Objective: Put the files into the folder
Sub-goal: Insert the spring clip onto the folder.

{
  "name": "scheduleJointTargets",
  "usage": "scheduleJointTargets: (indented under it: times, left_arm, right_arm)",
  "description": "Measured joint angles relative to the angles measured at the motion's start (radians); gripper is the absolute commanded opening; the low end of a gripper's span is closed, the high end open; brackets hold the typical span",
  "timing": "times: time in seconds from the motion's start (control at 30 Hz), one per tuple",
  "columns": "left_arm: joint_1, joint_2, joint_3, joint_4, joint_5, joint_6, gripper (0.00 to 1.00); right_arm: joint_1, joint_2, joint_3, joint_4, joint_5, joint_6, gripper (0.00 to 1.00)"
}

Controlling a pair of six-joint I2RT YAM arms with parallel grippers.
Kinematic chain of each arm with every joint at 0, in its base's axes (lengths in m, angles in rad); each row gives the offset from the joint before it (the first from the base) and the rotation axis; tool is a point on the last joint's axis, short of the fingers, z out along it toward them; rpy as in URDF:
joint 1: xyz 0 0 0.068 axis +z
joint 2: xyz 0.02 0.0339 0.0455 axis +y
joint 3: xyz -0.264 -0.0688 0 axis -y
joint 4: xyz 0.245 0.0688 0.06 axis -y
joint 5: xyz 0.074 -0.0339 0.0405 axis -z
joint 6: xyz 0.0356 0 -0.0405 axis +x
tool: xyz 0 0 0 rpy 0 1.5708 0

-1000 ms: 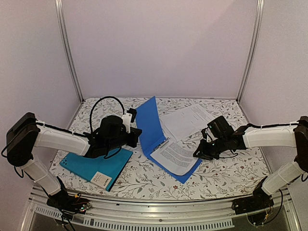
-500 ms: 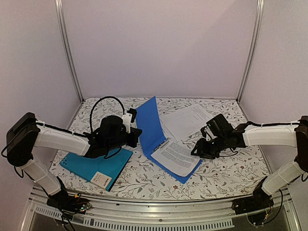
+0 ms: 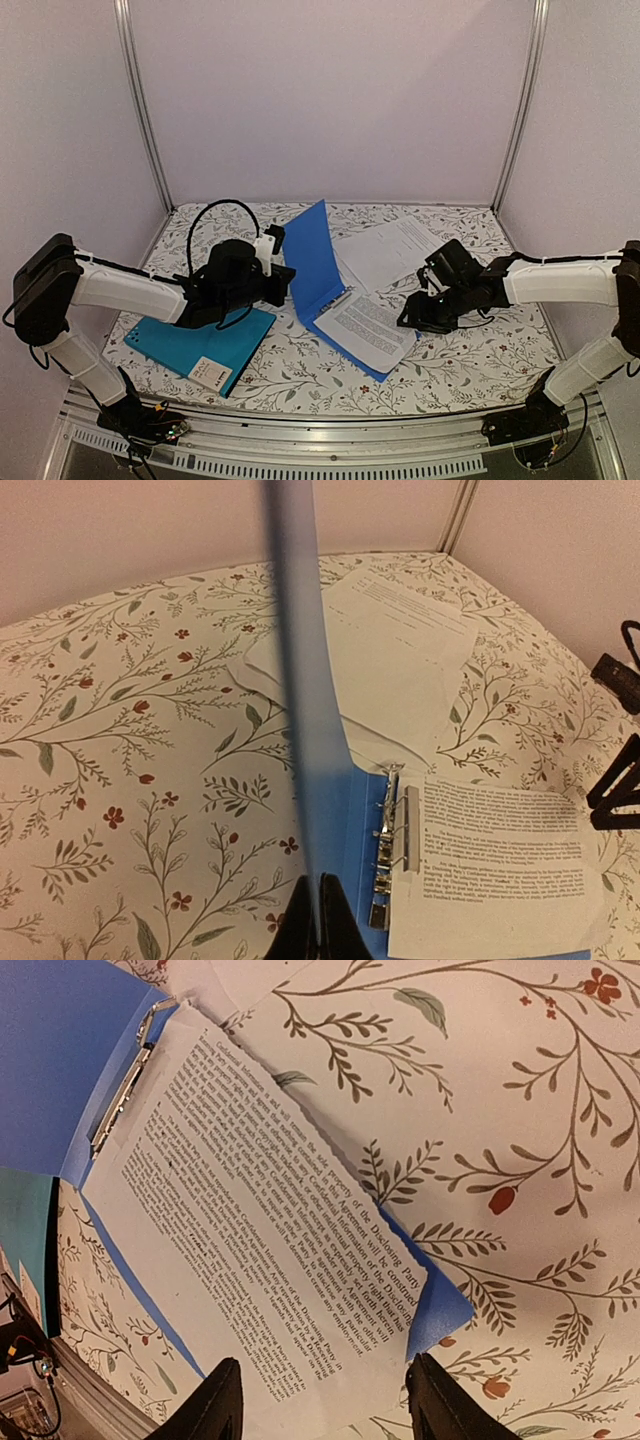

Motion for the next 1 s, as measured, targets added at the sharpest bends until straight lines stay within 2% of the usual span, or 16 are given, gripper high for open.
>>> scheduleJointTargets:
  times: [0.2,0.5,1.0]
  left_arm:
    - [-0.002,0.000,0.004,-0.002,0.000,0.002,0.00]
    - [-0.002,0.000,0.005,-0.005,0.001,0.003,0.00]
    - [-0.002,0.000,0.005,-0.006,0.001,0.006,0.00]
  right_arm:
    - [0.013,0.000,0.017,-0.031,0.026,-0.007,0.57]
    - [0.042,0.009,0.058,-0.034,0.031,-0.037,0.51]
    - [0.042,0.179,0.066,0.007,-0.012,-0.064,0.49]
